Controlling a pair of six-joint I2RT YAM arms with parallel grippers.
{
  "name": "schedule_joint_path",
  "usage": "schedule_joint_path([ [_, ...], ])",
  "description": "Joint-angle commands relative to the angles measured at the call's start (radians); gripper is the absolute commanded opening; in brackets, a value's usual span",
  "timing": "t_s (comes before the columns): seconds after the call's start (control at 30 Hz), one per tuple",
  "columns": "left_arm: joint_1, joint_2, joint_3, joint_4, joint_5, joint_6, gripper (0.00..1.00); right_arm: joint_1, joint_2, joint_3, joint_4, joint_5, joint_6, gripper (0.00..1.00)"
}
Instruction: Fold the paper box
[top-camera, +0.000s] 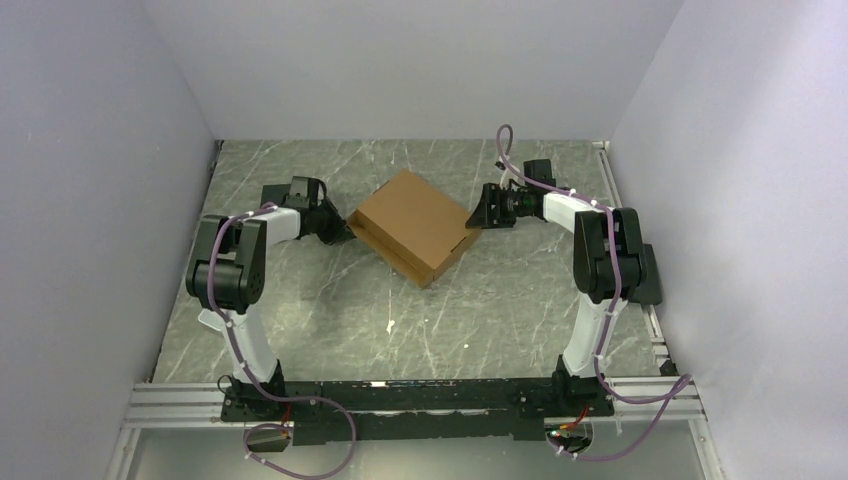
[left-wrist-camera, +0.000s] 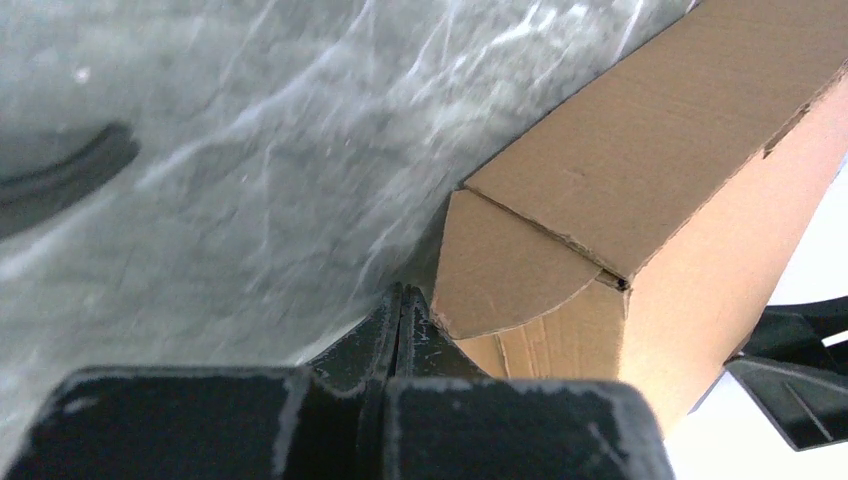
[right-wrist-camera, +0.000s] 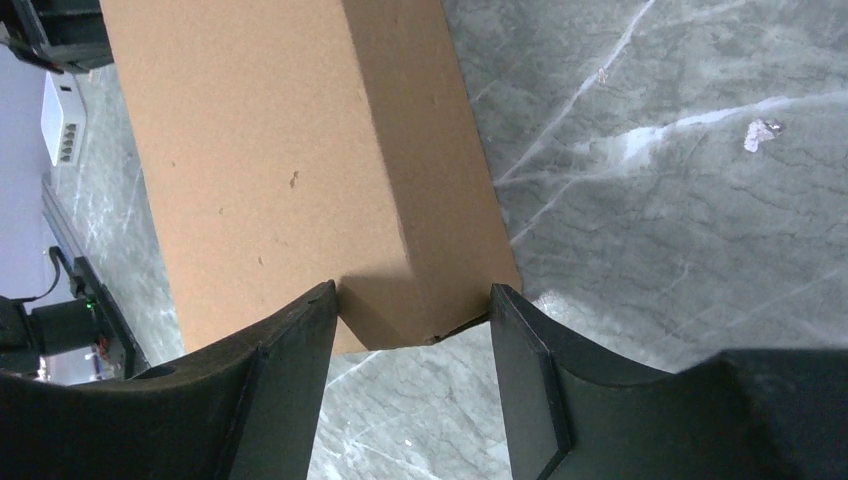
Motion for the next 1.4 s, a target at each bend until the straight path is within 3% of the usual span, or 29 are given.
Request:
schedule_joint_path([
  [0.0, -0.015, 0.046, 0.091, -0.031, 0.024, -0.002, 0.0, 0.031, 0.037, 0.004, -0.044, 0.093, -0.054, 0.6],
  [0.33, -0.026, 0.029, 0.148, 0.037, 0.119, 0.038, 0.0, 0.031, 0.035, 0.004, -0.046, 0.096, -0.057, 0.6],
  [0.53, -0.026, 0.013, 0.098, 0.261, 0.229, 0.008, 0.16, 0.031, 0.033, 0.004, -0.048, 0.096, -0.056, 0.6],
  [0.67, -0.025, 0.013, 0.039, 0.437, 0.314, -0.023, 0.22, 0.03, 0.03, 0.004, -0.048, 0.096, -0.059, 0.6],
  [0.87, -0.016, -0.023, -0.008, 0.392, 0.3, 0.004, 0.26, 0.025, 0.028, 0.011, -0.061, 0.093, -0.069, 0.61],
  [1.1, 0.014, -0.188, -0.148, 0.338, 0.246, 0.091, 0.42, 0.0, -0.014, 0.013, -0.071, 0.061, -0.098, 0.66],
  [1.37, 0.021, -0.388, -0.311, 0.366, 0.273, 0.098, 0.74, -0.014, -0.063, 0.002, -0.066, -0.009, -0.114, 0.72],
])
